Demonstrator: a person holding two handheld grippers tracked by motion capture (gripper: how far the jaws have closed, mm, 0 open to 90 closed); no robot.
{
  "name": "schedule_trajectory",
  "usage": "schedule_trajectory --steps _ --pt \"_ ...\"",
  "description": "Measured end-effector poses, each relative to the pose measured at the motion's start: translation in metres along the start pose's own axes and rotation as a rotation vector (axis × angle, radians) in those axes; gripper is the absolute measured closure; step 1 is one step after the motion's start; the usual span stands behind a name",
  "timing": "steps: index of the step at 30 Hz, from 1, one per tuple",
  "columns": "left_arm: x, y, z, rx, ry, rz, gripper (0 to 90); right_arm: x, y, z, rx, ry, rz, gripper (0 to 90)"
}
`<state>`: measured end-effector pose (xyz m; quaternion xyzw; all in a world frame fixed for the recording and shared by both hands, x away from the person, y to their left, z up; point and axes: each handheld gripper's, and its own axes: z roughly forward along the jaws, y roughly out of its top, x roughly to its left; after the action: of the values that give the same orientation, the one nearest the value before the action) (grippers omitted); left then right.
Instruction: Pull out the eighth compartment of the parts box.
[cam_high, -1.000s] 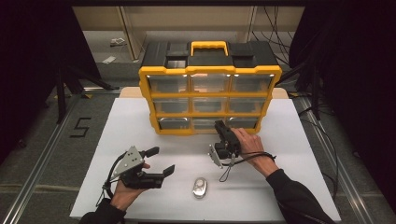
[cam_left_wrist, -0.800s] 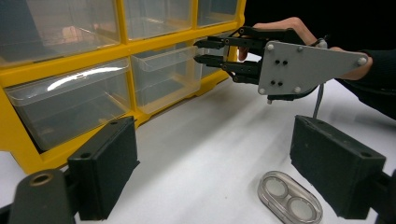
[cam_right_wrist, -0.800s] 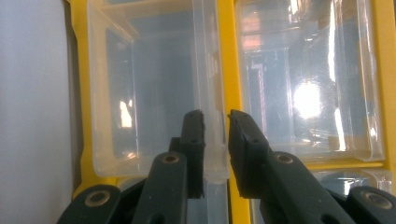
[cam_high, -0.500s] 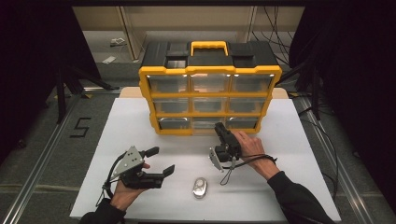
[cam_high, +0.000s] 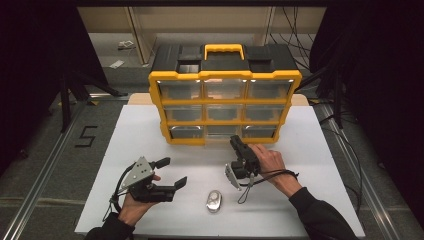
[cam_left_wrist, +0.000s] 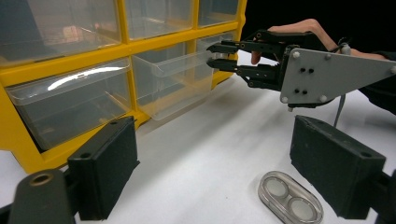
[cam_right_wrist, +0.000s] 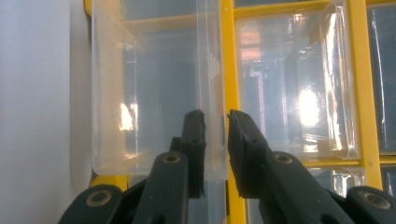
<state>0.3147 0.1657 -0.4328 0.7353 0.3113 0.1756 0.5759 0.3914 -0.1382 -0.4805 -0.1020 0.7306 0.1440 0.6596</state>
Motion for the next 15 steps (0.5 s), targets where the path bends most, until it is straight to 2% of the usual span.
schedule_trajectory --steps 1,3,6,7,12,13,15 --pt "0.0 0.0 0.0 0.001 0.0 0.001 14.9 0.0 0.0 -0.001 0.0 0.0 -0.011 77.8" --pt "0.0 0.0 0.0 0.001 0.0 -0.001 14.9 0.001 0.0 -0.003 0.0 0.002 0.0 77.9" --pt "0.0 0.0 0.0 0.002 0.001 -0.001 14.9 0.001 0.0 -0.006 -0.011 0.003 -0.02 78.0" --pt "0.0 0.0 0.0 0.002 0.0 0.0 14.9 0.003 0.0 -0.008 0.004 0.006 0.004 78.0" --pt "0.0 0.0 0.0 0.001 0.0 -0.001 14.9 0.001 -0.001 -0.011 -0.016 0.004 -0.021 78.0" --pt "0.0 0.0 0.0 0.001 0.0 -0.001 14.9 0.003 -0.001 -0.012 -0.006 0.004 -0.004 78.0" --pt "0.0 0.0 0.0 0.003 0.0 -0.001 14.9 0.003 -0.001 -0.013 -0.006 0.009 -0.004 78.0"
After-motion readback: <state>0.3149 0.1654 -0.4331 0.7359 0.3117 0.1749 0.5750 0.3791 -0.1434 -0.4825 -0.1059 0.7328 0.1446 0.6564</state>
